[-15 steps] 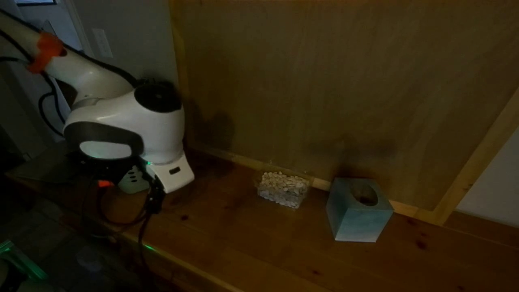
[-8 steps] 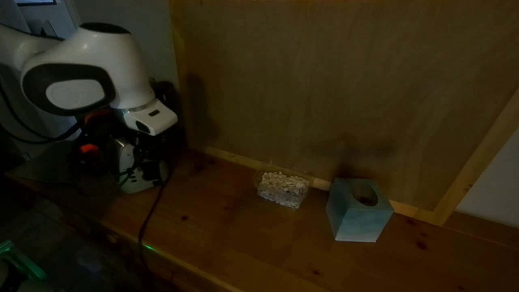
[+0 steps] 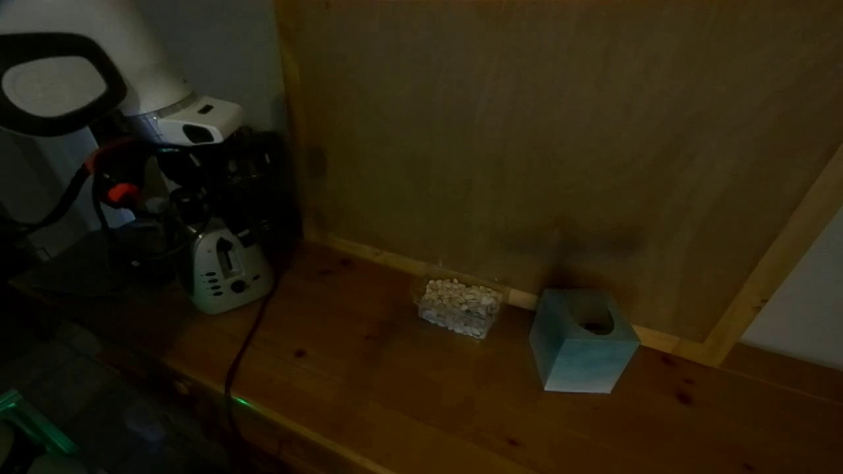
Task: Press a button on the toaster
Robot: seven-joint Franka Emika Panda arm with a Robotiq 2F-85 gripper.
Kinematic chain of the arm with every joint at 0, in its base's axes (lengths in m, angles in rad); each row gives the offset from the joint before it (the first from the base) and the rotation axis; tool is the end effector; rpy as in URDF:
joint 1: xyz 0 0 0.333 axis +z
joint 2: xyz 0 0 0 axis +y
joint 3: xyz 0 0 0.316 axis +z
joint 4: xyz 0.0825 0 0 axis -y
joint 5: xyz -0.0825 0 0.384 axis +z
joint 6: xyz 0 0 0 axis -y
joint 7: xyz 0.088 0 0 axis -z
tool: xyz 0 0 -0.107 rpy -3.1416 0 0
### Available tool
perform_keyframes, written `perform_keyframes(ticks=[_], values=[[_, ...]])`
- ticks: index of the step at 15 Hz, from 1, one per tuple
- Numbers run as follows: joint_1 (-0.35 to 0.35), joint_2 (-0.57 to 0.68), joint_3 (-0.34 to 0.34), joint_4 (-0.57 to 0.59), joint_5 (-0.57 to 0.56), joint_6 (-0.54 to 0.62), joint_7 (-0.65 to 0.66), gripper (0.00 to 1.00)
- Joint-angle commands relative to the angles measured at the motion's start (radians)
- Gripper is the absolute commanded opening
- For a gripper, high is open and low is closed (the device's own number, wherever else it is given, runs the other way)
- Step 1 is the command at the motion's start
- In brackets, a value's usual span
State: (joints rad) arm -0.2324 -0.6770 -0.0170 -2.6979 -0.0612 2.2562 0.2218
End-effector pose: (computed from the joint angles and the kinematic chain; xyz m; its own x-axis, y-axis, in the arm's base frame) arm 0.3471 -0.0901 0.4547 0.8805 -0.4108 0.2365 -0.4211 -0.9070 -0.0078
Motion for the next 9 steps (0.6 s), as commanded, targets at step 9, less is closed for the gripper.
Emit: perform_keyframes(ticks=[9], values=[[0.129,-0.084,-0.04,-0.034,0.011,-0.002,-0.18,1.0]])
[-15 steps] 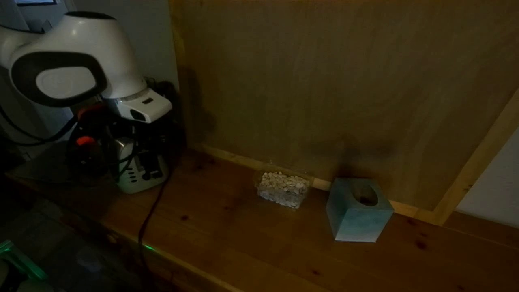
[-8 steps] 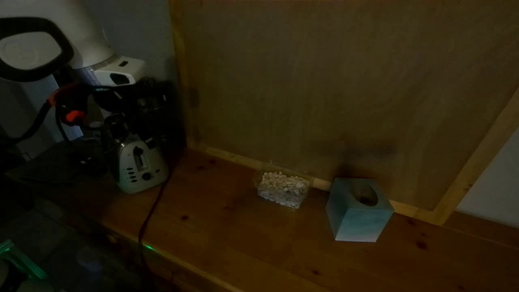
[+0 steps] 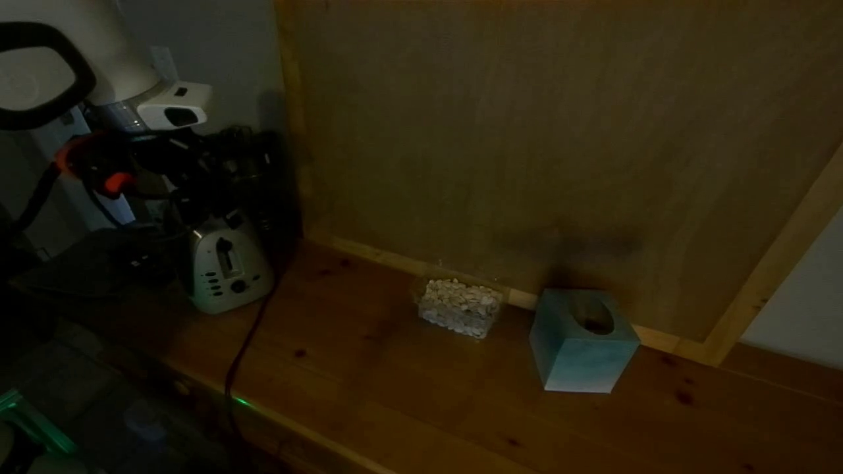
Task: Press a button on the toaster
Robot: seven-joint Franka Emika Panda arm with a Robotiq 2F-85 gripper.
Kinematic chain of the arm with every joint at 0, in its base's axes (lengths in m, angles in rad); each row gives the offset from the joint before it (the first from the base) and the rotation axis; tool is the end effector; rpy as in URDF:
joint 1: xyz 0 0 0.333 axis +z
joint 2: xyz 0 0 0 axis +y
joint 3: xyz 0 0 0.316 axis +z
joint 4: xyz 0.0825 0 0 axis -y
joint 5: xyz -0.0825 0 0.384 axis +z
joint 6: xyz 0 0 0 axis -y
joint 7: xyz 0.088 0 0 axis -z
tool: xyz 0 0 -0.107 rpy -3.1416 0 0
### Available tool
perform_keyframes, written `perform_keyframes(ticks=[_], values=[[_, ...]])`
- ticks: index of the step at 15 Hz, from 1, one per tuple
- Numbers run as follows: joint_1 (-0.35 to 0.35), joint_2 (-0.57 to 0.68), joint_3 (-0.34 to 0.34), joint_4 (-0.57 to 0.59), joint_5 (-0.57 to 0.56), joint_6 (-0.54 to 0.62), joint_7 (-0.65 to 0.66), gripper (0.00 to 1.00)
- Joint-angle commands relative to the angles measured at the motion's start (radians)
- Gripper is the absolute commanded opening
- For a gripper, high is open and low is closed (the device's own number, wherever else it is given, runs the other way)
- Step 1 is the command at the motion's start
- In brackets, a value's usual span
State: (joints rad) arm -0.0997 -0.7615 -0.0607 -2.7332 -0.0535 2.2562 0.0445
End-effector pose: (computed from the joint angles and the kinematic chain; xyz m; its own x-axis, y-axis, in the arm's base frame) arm 0.3375 -0.0559 0.4663 0.9466 -0.1595 0.2802 -0.1647 -0.9863 -0.0051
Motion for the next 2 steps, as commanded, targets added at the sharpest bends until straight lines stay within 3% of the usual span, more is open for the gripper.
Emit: perform_keyframes(ticks=[1,2], values=[[-0.004,0.0,0.003,0.001,0.004,-0.002,-0.005,1.0],[-0.004,0.0,0.003,0.001,0.004,-0.002,-0.006,1.0]])
